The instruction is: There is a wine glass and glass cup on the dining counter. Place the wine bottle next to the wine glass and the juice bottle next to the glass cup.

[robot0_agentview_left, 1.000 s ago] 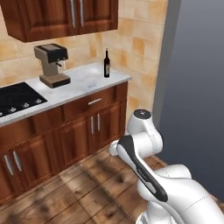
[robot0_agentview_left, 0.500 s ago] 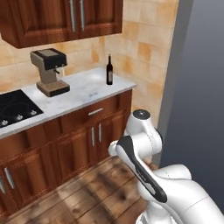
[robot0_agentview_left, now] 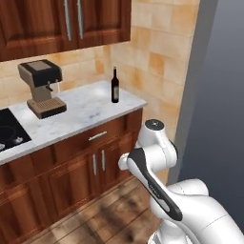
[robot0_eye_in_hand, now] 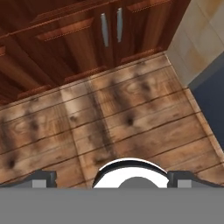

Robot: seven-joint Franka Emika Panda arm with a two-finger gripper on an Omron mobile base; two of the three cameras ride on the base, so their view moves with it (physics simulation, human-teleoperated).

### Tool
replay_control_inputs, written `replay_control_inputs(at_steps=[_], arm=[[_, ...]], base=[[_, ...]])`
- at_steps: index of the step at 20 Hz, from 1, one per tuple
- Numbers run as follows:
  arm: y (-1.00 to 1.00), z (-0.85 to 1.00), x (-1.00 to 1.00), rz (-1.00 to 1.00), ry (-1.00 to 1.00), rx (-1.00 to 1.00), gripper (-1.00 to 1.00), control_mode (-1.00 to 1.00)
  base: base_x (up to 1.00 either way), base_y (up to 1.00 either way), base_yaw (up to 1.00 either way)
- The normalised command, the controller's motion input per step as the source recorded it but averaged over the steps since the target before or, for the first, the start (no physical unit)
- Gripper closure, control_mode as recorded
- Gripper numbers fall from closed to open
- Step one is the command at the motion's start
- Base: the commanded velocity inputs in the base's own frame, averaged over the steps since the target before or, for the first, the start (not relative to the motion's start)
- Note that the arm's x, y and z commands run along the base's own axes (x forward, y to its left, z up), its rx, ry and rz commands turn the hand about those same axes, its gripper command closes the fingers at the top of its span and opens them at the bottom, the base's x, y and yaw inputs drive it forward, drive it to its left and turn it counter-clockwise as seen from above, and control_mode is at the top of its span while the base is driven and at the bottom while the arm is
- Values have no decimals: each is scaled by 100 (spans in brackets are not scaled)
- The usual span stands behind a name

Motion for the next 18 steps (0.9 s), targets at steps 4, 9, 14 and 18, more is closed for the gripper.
replay_control_inputs(at_steps=[4,9,14,18], arm=[[0,0,0,0,0,0,-100,100],[0,0,0,0,0,0,-100,100],[0,0,0,0,0,0,-100,100],[0,0,0,0,0,0,-100,100]], base=[[68,-27,15],[61,-25,24],[62,-26,23],[64,-34,13]])
